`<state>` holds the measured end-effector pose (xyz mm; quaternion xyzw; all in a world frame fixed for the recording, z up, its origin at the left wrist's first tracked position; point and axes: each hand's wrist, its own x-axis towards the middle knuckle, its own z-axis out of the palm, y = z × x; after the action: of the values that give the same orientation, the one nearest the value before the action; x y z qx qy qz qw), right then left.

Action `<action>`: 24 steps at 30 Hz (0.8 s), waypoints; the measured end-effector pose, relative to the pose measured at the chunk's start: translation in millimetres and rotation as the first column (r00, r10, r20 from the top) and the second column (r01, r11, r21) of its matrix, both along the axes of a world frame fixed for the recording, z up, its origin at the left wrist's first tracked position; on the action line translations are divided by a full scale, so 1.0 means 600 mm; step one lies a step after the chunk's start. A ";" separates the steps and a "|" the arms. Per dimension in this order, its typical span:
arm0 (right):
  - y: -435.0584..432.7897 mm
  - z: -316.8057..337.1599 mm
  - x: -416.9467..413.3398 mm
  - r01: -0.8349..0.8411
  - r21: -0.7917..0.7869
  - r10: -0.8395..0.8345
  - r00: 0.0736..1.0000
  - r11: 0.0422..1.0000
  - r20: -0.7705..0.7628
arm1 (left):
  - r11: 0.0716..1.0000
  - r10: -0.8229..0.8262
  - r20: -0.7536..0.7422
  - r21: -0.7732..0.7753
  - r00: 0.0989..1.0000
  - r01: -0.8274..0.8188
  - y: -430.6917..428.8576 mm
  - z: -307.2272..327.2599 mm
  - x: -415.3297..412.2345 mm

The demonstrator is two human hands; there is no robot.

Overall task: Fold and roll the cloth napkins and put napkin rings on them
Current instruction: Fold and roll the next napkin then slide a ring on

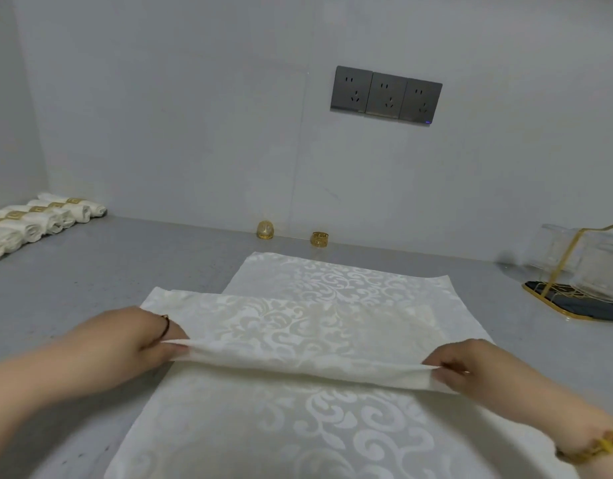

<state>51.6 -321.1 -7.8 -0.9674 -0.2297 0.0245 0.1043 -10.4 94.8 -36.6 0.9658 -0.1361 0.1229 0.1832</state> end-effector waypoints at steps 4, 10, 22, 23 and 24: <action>-0.016 0.018 0.015 0.085 -0.112 -0.103 0.981 0.990 -0.166 | 0.991 0.031 -0.241 -0.122 0.970 -0.062 0.037 0.024 0.005; 0.007 0.002 0.097 0.198 -0.048 -0.199 0.980 0.979 -0.027 | 0.961 0.248 -0.249 -0.060 0.936 -0.271 0.040 0.011 0.074; 0.083 -0.029 0.232 0.279 -0.063 -0.263 0.946 0.958 0.188 | 0.863 0.505 -0.169 0.088 0.846 -0.498 0.055 -0.024 0.182; 0.085 -0.034 0.239 0.277 -0.084 -0.259 0.949 0.957 0.178 | 0.863 0.506 -0.171 0.090 0.846 -0.497 0.057 -0.026 0.186; 0.086 -0.038 0.247 0.268 -0.105 -0.250 0.955 0.958 0.159 | 0.869 0.495 -0.181 0.085 0.850 -0.488 0.057 -0.028 0.190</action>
<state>199.6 -269.2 -30.7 -0.9930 -0.1059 -0.0447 0.0288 103.3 129.2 -53.2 0.9789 0.1318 0.0670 0.1410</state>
